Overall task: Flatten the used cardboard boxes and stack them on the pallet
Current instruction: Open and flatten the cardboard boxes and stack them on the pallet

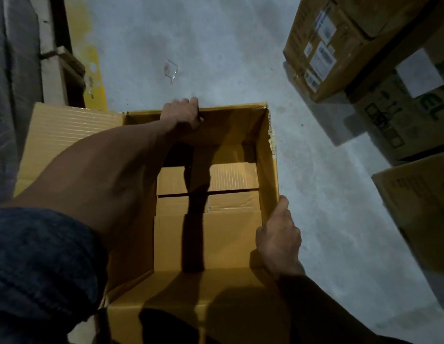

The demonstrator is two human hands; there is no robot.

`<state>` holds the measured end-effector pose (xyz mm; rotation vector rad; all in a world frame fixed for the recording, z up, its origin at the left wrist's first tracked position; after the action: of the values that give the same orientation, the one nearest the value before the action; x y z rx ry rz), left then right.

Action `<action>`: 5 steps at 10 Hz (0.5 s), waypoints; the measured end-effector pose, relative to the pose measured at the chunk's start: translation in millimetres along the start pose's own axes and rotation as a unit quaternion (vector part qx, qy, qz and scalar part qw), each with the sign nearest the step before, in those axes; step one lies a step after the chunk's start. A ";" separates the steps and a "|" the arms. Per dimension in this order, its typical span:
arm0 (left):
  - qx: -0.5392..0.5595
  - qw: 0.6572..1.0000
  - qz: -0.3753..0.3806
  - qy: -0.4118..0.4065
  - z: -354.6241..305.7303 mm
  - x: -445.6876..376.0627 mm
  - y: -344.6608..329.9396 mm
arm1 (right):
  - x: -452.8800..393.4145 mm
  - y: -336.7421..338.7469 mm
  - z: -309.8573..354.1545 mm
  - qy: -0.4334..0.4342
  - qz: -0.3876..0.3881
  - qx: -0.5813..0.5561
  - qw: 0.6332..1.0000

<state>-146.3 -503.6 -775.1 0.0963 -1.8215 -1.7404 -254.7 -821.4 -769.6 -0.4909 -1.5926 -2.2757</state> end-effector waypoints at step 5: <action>0.059 0.972 -0.065 0.218 108.1 213.1 -54.0 | 2.0 8.4 -3.0 -0.004 -0.008 -0.038 0.999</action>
<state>-388.8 -511.6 -740.3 0.6111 -1.6130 -1.5436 -253.0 -827.1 -762.6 -0.5088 -1.5234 -2.3575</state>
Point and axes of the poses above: each hand's wrist, its own x-axis away from the middle knuckle, its own y-axis out of the back of the hand, z = x × y, the point moved 5 cm from there along -x, towards the middle knuckle, and after that the axes turned 1 degree about -z, right-handed, at the moved point
